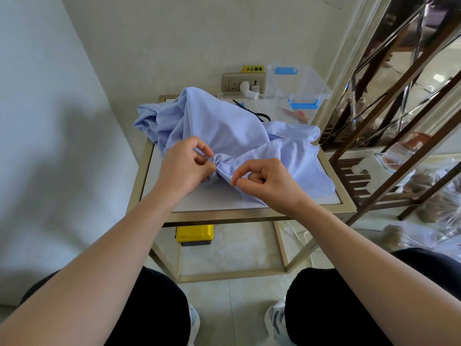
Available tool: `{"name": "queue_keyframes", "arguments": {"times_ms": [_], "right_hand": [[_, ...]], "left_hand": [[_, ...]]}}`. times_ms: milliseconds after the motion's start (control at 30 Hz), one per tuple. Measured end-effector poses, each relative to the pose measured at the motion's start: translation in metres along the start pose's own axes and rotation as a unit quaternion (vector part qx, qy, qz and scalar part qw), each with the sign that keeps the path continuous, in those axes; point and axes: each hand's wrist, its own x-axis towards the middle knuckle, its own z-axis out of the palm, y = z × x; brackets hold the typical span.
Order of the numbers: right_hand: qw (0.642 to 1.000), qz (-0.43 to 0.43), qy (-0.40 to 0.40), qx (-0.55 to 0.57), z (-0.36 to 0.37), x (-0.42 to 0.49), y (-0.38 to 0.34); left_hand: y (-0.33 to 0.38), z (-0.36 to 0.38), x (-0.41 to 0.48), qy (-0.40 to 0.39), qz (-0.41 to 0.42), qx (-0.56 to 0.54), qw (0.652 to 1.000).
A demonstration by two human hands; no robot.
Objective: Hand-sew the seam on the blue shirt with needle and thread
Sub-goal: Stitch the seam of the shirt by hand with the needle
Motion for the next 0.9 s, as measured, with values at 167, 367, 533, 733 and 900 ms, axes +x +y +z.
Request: {"name": "queue_keyframes", "arguments": {"times_ms": [167,367,533,733,900], "right_hand": [[0.999,0.018,-0.038,0.007,-0.008,-0.002,0.006],[0.997,0.015,0.073,-0.002,-0.007,0.003,0.007],[0.986,0.008,0.110,-0.123,0.006,0.021,0.013],[0.967,0.036,0.174,-0.181,0.002,0.027,0.026],[0.962,0.036,0.235,-0.136,-0.002,0.023,0.023]], "left_hand": [[-0.003,-0.001,0.001,0.009,-0.003,-0.012,1.000],[-0.003,-0.003,0.001,-0.008,0.013,-0.010,1.000],[-0.001,-0.002,0.000,-0.023,0.031,-0.012,0.999],[0.000,-0.007,-0.001,-0.003,0.028,0.028,0.999],[0.004,-0.003,-0.002,0.030,0.018,0.064,0.997]]}}
